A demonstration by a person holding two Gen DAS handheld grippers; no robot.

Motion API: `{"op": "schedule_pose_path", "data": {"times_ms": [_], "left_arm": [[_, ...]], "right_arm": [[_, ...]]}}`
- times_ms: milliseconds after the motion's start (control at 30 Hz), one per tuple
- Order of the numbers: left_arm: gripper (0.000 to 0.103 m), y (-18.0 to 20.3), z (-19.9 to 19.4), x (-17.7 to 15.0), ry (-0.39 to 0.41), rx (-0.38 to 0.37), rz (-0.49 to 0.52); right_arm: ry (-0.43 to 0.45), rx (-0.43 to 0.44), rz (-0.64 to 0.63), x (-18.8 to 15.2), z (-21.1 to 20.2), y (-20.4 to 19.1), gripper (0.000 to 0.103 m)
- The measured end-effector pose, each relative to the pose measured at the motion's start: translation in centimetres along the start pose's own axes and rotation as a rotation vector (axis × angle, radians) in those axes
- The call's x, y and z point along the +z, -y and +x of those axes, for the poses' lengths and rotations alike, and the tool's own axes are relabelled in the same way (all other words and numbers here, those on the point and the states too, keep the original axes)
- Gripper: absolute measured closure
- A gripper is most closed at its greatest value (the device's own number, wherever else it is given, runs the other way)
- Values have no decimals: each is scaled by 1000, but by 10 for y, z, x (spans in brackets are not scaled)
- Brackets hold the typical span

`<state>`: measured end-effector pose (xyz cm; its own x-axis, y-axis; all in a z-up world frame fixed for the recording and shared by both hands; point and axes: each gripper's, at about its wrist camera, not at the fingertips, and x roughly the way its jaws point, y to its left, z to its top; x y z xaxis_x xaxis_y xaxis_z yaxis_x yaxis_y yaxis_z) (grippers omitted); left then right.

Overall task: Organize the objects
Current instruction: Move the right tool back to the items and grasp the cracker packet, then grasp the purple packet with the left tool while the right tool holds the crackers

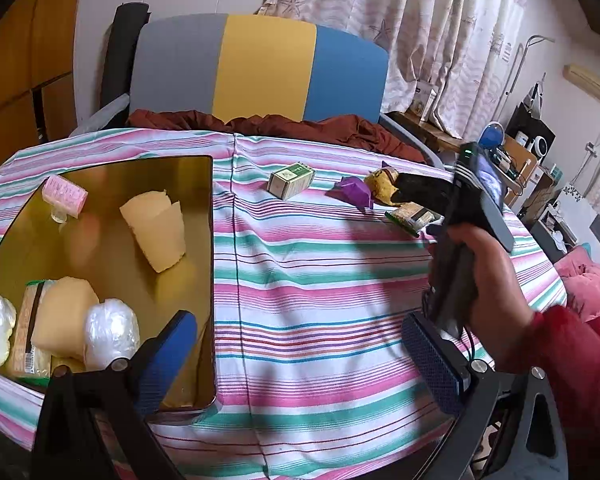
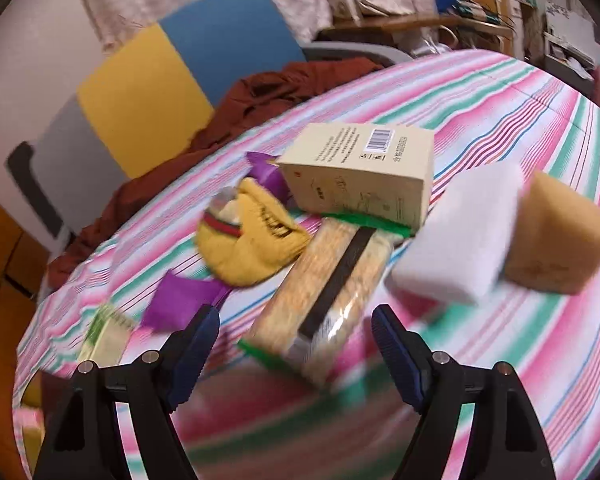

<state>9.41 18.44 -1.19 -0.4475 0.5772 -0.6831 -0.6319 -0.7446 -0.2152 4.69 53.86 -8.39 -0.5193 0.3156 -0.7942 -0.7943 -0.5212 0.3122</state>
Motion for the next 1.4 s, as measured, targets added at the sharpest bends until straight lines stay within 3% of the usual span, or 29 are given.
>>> {"op": "schedule_pose_path", "data": {"times_ms": [100,200,467,733,967,1267,1400], "left_arm": [[0,-3,2,0,-12,0,-15],[0,-3,7,-1,-19,6,-22],[0,4,18,-1,-45,-3,-23],[0,23,37,14,-64,-11,-17],[0,50,81,48,-71,-5,-9],[0,88,167,101,-39,58,92],[0,109,201,118,-29,86,197]], "right_arm": [[27,-56,-57,0,7,-8,24],[52,-93,-160,-8,9,-14,31],[33,6,-209,-20,-9,11,54],[29,161,-258,-53,-34,40,58],[69,183,-261,-62,-38,45,58],[88,234,-219,-62,-38,53,59],[92,254,-203,-62,-38,56,59]]}}
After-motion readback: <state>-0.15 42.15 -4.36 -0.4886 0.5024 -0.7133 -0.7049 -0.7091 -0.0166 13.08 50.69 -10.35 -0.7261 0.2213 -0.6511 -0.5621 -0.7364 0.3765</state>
